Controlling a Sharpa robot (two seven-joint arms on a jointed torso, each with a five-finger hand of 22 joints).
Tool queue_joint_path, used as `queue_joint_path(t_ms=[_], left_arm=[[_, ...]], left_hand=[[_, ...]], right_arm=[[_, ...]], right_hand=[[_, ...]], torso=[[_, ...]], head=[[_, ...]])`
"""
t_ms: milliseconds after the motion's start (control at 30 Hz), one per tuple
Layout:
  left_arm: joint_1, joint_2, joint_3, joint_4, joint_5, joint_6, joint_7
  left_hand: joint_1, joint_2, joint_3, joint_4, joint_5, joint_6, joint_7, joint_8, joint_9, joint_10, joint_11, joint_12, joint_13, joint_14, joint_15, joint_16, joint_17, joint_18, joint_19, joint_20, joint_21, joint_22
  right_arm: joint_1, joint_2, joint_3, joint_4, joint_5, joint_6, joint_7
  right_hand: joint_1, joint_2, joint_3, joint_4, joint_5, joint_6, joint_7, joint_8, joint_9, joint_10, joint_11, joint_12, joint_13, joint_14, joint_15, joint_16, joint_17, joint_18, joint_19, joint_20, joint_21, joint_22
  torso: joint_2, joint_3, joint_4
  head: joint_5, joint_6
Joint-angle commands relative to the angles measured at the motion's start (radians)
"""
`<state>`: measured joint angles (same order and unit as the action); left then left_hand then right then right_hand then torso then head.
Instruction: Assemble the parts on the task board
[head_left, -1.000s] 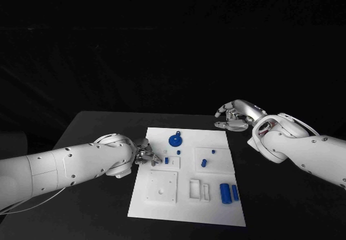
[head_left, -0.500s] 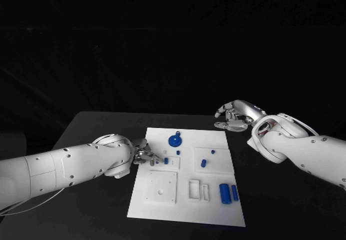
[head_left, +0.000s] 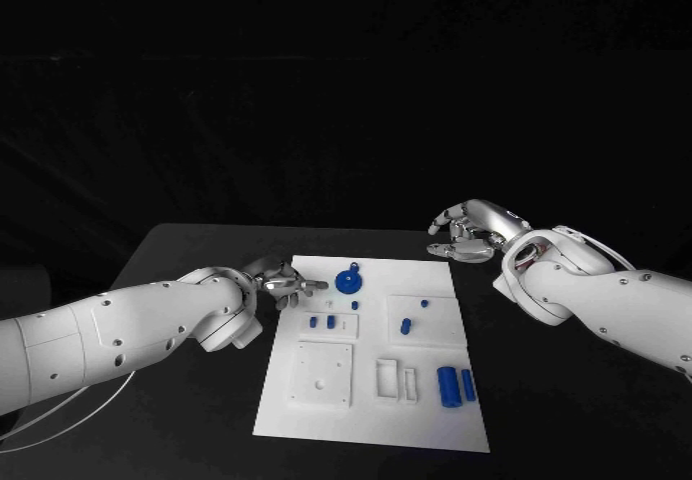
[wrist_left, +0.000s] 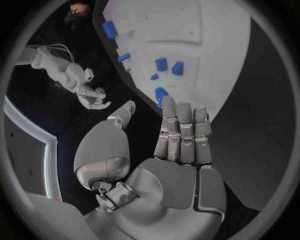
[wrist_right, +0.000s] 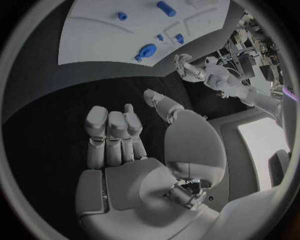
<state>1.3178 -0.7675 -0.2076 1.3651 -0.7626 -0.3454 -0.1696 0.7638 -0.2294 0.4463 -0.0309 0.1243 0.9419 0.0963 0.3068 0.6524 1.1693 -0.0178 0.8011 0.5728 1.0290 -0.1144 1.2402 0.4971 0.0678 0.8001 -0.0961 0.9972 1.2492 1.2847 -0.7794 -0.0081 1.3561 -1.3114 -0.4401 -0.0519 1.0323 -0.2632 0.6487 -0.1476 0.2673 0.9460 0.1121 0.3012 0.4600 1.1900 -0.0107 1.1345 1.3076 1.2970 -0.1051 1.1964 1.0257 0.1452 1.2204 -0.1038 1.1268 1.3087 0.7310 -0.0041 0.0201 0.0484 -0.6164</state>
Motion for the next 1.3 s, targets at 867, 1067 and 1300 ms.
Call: queue_joint_path(t_ms=[867,1067,1300], left_arm=[[0.023,0.188,0.001,-0.126,-0.497,0.081,0.158],[0.023,0.241,-0.004,-0.172,-0.566,0.104,0.158],[0.023,0.292,-0.025,-0.226,-0.620,0.089,0.178]], left_hand=[[0.499,0.029,0.214,-0.260,0.069,-0.034,0.042,0.025,-0.119,-0.119,0.112,-0.451,-0.340,-0.012,0.097,-0.016,-0.050,0.003,0.003,-0.024,-0.038,0.027],[0.486,0.023,0.207,-0.257,0.051,-0.048,0.049,0.009,-0.133,-0.115,0.115,-0.471,-0.358,0.003,0.100,0.002,-0.045,0.017,0.023,-0.019,-0.027,0.033],[0.481,0.024,0.205,-0.257,0.041,-0.035,0.046,0.011,-0.138,-0.097,0.110,-0.477,-0.367,0.022,0.095,0.021,-0.041,0.026,0.042,-0.022,-0.015,0.039]], right_arm=[[0.000,0.012,0.000,-0.009,-0.003,0.008,0.011],[0.000,0.017,0.000,-0.012,-0.004,0.012,0.009],[0.000,0.019,0.000,-0.018,0.005,0.000,0.020]], right_hand=[[-0.001,0.007,-0.005,0.001,0.012,0.007,0.005,-0.002,0.001,-0.019,0.015,-0.005,0.020,0.010,-0.001,-0.005,0.002,0.117,0.001,-0.009,-0.008,0.010],[-0.002,0.006,-0.006,0.001,0.016,0.006,0.005,-0.003,0.001,-0.021,0.015,-0.007,0.019,0.010,0.000,-0.006,0.002,0.117,0.002,-0.009,-0.008,0.010],[-0.002,0.005,-0.006,0.000,0.018,-0.026,0.014,-0.020,-0.006,-0.074,0.023,-0.079,-0.027,0.003,0.007,-0.020,-0.002,0.117,-0.007,-0.006,-0.019,0.007]], torso=[[0.003,-0.0014,-0.0035],[0.002,-0.0017,-0.0043],[0.001,-0.0018,-0.0013]], head=[[-0.012,0.012],[-0.012,0.010],[-0.015,0.008]])
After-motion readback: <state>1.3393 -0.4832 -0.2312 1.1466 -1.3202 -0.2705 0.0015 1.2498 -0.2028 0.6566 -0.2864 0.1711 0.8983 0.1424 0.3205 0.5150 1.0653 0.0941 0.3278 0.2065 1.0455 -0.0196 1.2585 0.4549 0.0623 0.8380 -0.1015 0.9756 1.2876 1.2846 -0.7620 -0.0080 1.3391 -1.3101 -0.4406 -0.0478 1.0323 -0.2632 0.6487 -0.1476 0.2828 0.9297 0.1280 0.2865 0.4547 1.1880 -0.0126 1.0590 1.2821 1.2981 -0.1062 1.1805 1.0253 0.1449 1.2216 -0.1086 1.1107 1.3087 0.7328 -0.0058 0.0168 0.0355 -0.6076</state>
